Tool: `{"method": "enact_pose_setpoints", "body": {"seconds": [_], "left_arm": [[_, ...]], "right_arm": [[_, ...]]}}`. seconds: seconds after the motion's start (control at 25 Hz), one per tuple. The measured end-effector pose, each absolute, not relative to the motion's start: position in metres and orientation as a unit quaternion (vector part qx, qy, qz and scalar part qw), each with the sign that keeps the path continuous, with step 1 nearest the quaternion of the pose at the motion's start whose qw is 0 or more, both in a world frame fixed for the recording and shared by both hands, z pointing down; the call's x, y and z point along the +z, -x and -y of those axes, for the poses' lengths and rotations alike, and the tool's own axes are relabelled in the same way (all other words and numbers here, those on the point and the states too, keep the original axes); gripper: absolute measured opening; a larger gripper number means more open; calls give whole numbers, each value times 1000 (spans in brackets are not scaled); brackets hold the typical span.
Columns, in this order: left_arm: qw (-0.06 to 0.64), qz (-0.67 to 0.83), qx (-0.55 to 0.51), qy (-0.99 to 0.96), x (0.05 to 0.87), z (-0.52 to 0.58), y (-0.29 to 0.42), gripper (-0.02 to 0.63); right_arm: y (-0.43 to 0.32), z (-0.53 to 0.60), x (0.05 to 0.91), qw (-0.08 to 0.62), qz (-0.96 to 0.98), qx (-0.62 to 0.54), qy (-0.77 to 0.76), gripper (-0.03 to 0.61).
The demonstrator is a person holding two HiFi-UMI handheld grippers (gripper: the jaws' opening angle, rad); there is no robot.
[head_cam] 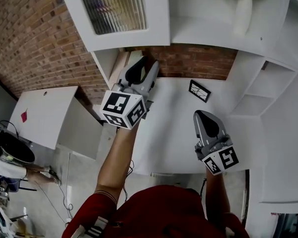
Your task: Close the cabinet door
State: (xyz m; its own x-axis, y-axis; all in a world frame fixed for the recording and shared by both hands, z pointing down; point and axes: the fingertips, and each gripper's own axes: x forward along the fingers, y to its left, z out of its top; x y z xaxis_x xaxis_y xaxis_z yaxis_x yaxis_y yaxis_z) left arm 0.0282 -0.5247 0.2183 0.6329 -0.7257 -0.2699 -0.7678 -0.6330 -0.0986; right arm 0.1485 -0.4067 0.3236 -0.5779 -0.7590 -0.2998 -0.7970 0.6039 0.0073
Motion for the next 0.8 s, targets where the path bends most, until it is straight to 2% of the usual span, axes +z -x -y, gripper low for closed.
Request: {"method": "enact_pose_setpoints", "body": {"seconds": [0.56, 0.8], "left_arm": [[72, -346, 135, 926, 266, 409, 12, 2], [72, -314, 129, 938, 287, 361, 21, 2]], "right_arm": [[-85, 359, 310, 134, -884, 91, 439, 14], [-59, 332, 313, 134, -882, 95, 441, 14]]}}
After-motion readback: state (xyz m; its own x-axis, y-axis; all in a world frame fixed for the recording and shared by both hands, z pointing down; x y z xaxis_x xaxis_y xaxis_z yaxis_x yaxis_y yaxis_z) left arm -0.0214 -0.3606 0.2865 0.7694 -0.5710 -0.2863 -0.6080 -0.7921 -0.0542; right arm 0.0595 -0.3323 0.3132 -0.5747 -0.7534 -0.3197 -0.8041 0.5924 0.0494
